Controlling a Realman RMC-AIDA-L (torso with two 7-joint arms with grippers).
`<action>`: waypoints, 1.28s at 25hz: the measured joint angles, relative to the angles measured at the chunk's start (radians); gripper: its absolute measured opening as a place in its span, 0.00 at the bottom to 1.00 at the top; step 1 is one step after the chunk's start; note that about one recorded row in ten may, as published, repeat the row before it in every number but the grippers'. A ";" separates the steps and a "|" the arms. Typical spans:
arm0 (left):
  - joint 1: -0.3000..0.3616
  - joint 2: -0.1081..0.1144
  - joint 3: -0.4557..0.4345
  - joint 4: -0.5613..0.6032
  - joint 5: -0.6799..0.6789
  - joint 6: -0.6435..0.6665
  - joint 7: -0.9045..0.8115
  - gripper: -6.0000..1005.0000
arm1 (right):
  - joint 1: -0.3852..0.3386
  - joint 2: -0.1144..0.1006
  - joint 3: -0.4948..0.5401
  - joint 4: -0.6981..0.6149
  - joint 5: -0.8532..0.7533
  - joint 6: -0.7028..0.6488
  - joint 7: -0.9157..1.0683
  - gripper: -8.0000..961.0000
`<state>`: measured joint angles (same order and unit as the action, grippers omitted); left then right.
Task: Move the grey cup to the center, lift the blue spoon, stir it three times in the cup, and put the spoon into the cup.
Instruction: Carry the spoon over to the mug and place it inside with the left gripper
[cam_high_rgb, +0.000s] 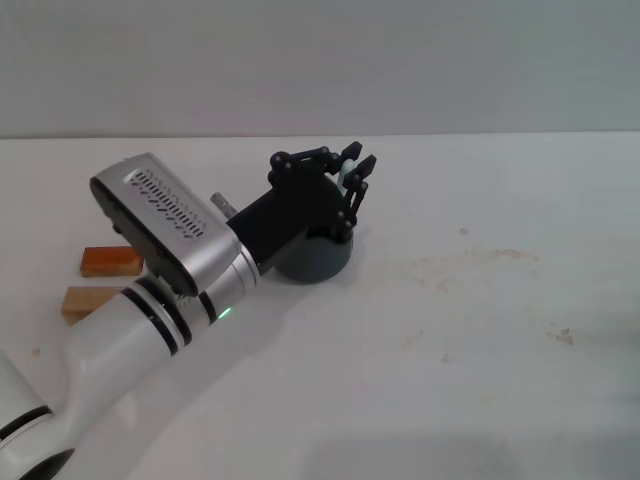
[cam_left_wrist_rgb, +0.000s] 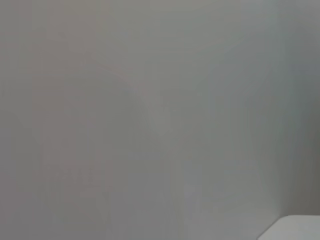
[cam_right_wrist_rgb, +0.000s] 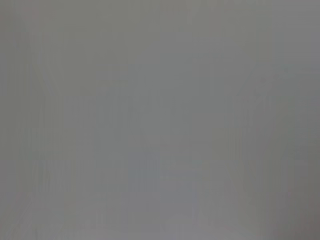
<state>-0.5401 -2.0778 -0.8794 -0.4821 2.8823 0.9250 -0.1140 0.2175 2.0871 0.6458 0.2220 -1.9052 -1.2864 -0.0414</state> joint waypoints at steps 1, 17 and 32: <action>0.007 0.001 0.000 -0.003 0.000 0.000 0.000 0.18 | 0.001 0.000 0.000 0.000 0.000 0.001 0.000 0.01; 0.048 0.010 -0.068 0.019 0.000 0.000 0.006 0.14 | 0.015 0.001 -0.013 0.002 0.000 0.012 0.000 0.01; 0.008 0.005 -0.109 0.044 0.000 0.007 0.013 0.15 | 0.014 0.001 -0.014 0.002 0.000 0.012 0.000 0.01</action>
<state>-0.5324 -2.0733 -0.9883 -0.4381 2.8818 0.9316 -0.1011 0.2310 2.0877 0.6318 0.2240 -1.9052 -1.2746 -0.0414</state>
